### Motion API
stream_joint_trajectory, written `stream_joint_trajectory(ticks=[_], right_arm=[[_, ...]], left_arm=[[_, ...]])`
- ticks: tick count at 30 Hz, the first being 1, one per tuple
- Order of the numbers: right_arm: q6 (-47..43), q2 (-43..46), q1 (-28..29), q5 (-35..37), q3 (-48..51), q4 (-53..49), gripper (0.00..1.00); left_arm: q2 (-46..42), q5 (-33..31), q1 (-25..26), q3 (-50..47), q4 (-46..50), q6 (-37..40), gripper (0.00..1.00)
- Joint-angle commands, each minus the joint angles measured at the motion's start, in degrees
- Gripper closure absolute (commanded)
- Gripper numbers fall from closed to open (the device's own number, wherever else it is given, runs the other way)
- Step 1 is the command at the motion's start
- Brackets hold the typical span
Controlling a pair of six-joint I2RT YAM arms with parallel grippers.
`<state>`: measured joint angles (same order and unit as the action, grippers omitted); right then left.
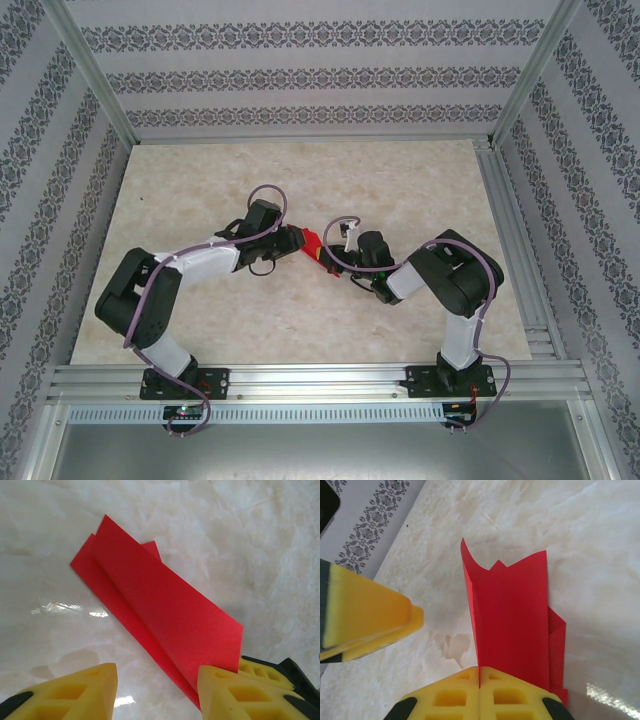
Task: Fold a paper plane with a square sheet of paper (pick it up from the middle)
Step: Fold the wing for the fifth time at the center of the table.
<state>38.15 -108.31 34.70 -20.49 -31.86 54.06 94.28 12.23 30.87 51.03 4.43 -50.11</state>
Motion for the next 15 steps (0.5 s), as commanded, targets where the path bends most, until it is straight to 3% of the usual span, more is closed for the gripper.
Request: stream_joint_trajectory(ticks=[1,10,15], right_arm=[[2.04,-0.93,-0.6,-2.47,0.74,1.66,0.92],[4.55,-1.22,-0.95,-4.13,0.75,0.32,0.84],[5.19,-1.43,-1.26,-4.47,0.34,-1.17,0.85]], left_arm=[[1.46,2.55,0.81,2.31,-3.16,2.18,0.55],[5.43,4.67,1.33,4.52,-4.11,2.98,0.6],[7.39,4.87,1.48,6.02,-3.56,3.06,0.61]])
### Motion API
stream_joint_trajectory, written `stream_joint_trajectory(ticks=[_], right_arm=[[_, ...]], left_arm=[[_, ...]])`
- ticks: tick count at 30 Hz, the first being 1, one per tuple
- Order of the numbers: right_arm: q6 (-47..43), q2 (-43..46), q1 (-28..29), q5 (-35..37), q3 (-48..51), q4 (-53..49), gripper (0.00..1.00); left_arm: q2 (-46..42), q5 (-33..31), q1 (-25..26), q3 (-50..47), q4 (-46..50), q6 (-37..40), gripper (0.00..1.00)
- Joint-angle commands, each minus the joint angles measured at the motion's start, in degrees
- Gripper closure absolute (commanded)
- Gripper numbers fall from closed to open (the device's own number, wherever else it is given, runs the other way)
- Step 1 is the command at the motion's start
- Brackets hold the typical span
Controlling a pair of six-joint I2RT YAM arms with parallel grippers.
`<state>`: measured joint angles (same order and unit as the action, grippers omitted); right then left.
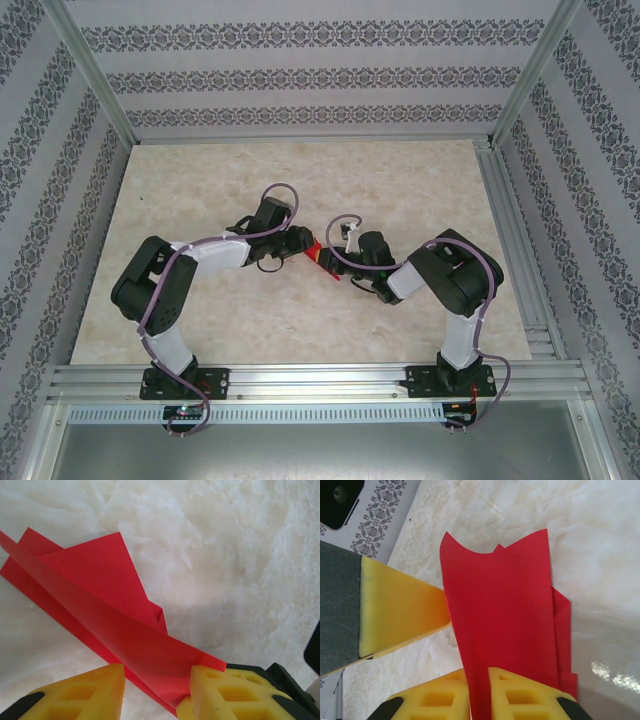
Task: Fold a paper plane with a square sheet of paper (pick it up from the middle)
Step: Fold the wing for the fifth time at the center of the table.
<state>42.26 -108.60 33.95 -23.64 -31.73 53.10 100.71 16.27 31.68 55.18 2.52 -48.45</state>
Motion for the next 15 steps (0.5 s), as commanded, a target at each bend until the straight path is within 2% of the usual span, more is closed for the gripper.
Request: stream_joint_trajectory(ticks=[1,6,15], right_arm=[[1.27,-1.22,-0.55,-1.4,0.09,-0.58,0.85],[2.16,-1.9,-0.64,-1.81,-0.61,-3.19,0.91],[4.18,-2.41,-1.67,-1.54,-1.32,-7.08,0.92]], left_arm=[[1.22,0.54,0.74,2.03,-1.13,1.48,0.61],[1.76,0.16,0.76,2.65,0.1,1.69,0.61],[-1.21,-0.51,0.82,0.96,-0.48,2.74,0.61]])
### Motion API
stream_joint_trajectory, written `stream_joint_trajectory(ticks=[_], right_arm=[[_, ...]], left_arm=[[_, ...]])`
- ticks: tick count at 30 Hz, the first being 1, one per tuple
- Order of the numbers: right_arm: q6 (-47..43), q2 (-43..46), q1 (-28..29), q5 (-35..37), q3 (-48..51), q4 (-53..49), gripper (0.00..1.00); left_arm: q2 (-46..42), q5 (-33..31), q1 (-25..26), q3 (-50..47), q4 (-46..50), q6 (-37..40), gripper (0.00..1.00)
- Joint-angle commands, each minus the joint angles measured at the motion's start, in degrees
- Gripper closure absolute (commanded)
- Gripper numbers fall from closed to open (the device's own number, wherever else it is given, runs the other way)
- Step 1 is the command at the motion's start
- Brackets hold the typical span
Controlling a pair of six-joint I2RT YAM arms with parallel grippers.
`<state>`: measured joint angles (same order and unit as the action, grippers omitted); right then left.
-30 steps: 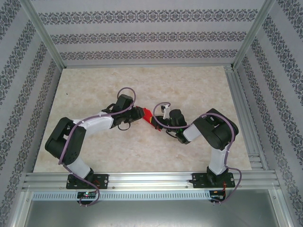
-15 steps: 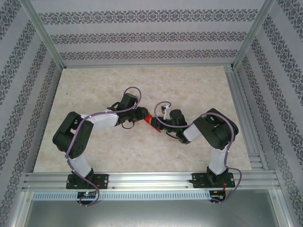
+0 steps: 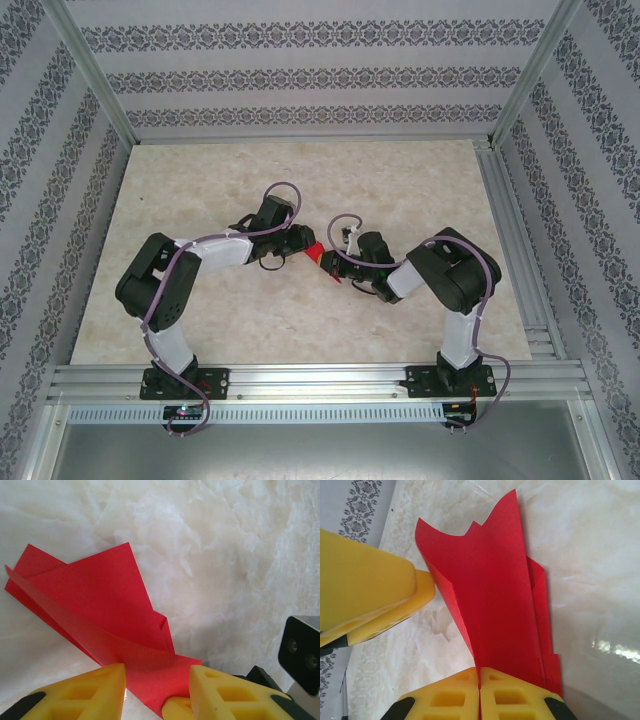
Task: Fold a paper plane with a square sheet of paper (pick it up from the middle)
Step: Fold the wing for the fifth time at the center of the table.
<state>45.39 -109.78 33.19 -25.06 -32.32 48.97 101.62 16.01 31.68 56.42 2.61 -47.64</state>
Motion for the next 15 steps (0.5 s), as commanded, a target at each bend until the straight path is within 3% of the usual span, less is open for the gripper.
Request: stream_joint_trajectory(ticks=[1,15], right_arm=[[1.31,-1.21,-1.06,-0.21,-0.73,-3.14,0.92],[8.86,-2.23,-3.51,-7.24,-3.23,-2.28,0.92]], left_arm=[[-2.05,0.14,0.77,-0.35,-0.82,2.01,0.61],[1.99,5.04,1.01,0.77,-4.85,4.03,0.67]])
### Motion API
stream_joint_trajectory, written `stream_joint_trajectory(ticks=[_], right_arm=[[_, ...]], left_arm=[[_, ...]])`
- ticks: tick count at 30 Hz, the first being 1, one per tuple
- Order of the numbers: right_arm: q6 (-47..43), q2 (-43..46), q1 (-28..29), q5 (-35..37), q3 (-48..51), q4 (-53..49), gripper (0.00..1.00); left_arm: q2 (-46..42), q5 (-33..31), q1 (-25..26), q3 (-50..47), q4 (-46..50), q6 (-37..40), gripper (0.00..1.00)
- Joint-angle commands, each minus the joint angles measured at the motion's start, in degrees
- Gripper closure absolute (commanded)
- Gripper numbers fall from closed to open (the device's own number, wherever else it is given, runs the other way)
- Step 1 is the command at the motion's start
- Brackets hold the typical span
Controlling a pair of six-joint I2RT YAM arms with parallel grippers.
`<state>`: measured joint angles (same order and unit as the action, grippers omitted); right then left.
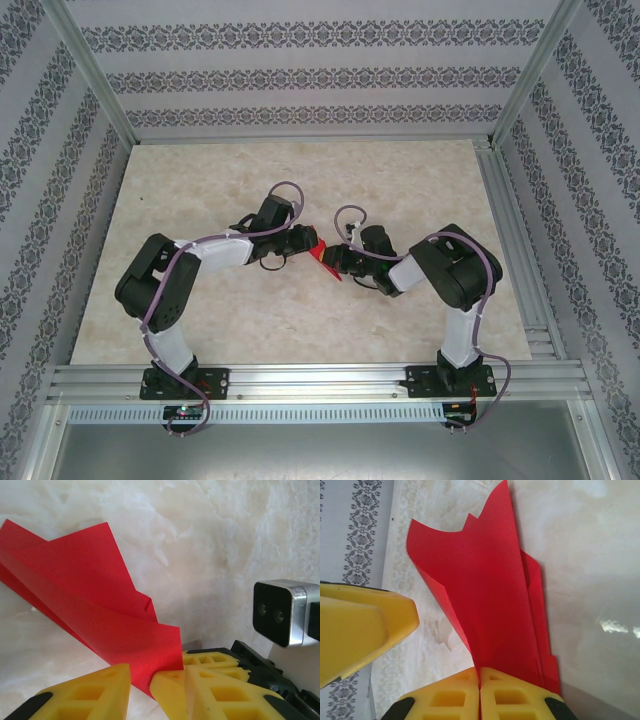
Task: Fold a paper plane with a square sheet of paper (pick it up from the middle)
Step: Fold the wing for the fifth time at the center of the table.
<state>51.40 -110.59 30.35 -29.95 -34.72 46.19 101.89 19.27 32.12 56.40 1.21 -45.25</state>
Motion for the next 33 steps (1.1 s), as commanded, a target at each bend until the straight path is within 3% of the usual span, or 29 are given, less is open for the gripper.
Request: stream_joint_trajectory(ticks=[1,24,33], right_arm=[[3.52,-1.6,-0.87,-2.75,-0.84,1.16,0.92],[4.0,-1.74,-1.61,-5.07,-2.45,-2.58,0.88],[3.19,-1.34,-1.7,-5.38,-3.25,-4.84,0.89]], left_arm=[[2.14,1.95,0.58,0.97,-3.58,1.61,0.67],[5.66,-1.33,0.58,2.09,-5.27,1.1,0.73],[2.19,-0.17,0.58,-1.38,-11.39,1.37,0.72]])
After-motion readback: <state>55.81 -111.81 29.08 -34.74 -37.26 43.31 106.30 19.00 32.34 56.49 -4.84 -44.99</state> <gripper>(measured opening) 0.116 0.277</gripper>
